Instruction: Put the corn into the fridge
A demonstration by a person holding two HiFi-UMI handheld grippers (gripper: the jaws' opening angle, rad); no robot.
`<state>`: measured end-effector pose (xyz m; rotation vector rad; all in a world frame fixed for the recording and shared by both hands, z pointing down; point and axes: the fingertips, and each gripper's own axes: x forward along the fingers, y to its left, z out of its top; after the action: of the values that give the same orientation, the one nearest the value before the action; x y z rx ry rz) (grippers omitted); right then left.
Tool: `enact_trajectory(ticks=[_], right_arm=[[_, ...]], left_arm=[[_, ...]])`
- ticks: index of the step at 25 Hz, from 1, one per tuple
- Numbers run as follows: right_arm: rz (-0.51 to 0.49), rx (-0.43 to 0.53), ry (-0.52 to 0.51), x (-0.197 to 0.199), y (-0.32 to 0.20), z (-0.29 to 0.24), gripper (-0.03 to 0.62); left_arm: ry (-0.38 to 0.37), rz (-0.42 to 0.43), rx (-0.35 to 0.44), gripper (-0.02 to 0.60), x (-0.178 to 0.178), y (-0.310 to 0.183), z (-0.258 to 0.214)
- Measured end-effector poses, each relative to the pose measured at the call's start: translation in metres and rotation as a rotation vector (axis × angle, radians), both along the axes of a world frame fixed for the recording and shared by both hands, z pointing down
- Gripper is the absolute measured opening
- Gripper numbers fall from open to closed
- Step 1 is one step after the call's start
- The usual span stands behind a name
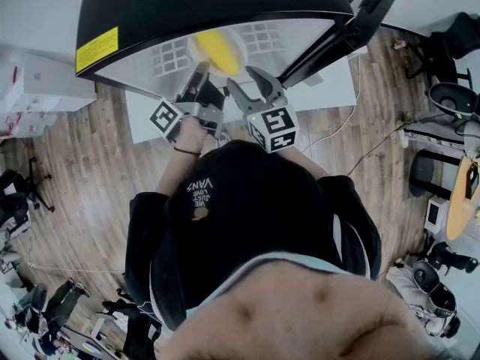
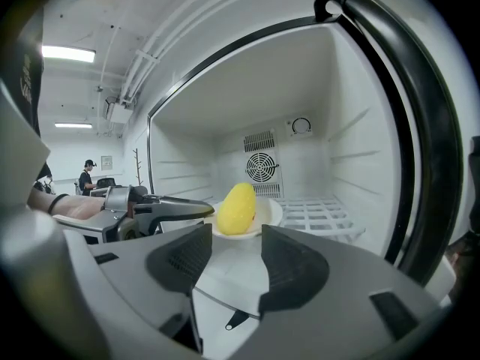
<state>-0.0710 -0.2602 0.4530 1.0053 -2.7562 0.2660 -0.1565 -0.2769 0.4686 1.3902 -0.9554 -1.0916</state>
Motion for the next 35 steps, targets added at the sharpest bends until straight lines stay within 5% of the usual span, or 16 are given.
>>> enact_trajectory(ticks=[16, 35], right_arm=[[0.050, 0.024, 0.042, 0.001, -0.011, 0.005, 0.209], [0.051, 0.021, 0.051, -0.008, -0.020, 0.006, 0.209]], left_arm=[[-0.015, -0.021, 0.007, 0.046, -0.008, 0.015, 0.006], [-0.232, -0.002, 0.099, 0.029, -0.021, 0.017, -0.013]])
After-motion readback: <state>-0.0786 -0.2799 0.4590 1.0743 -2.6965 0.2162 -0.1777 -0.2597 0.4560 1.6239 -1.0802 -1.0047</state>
